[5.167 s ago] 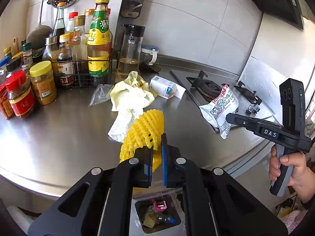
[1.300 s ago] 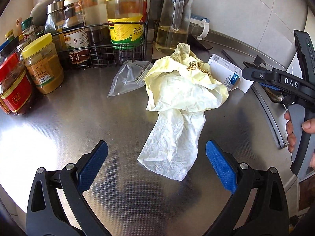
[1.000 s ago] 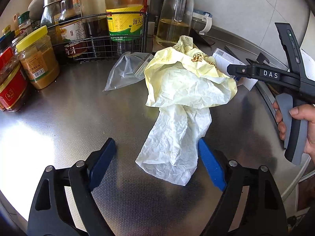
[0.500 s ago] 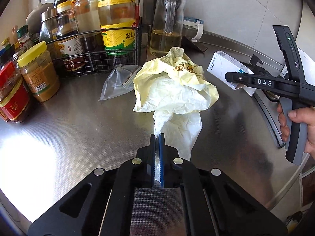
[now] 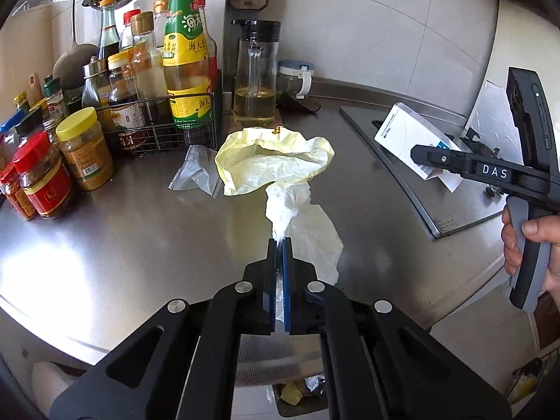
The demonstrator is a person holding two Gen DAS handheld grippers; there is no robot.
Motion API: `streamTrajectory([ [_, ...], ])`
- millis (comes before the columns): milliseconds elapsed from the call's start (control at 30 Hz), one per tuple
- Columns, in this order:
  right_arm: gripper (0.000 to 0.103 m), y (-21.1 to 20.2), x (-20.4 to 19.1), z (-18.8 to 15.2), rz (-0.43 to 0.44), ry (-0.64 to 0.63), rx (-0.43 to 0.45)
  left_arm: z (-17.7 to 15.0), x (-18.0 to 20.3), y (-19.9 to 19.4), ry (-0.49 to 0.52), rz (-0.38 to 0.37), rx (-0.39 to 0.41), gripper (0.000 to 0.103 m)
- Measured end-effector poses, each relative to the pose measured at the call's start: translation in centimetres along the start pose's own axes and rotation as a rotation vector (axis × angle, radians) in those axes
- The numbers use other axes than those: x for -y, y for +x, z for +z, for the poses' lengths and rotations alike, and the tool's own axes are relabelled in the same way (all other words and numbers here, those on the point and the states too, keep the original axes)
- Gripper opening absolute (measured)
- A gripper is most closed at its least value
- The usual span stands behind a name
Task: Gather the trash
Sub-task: 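Carry the tissue and white box down over the bin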
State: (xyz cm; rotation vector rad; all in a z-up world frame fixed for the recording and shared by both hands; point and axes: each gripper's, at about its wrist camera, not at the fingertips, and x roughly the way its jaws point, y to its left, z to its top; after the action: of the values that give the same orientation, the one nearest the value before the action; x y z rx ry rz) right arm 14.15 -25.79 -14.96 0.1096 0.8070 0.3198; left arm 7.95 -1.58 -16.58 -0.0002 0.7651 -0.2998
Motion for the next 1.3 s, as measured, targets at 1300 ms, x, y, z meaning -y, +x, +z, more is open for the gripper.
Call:
streamTrajectory([
  [1300,0.052,4.0,-2.9,-32.7,-0.023,0.097,-0.525,-24.1,2.1,8.3,-0.011,-0.088,-0.492,0.001],
])
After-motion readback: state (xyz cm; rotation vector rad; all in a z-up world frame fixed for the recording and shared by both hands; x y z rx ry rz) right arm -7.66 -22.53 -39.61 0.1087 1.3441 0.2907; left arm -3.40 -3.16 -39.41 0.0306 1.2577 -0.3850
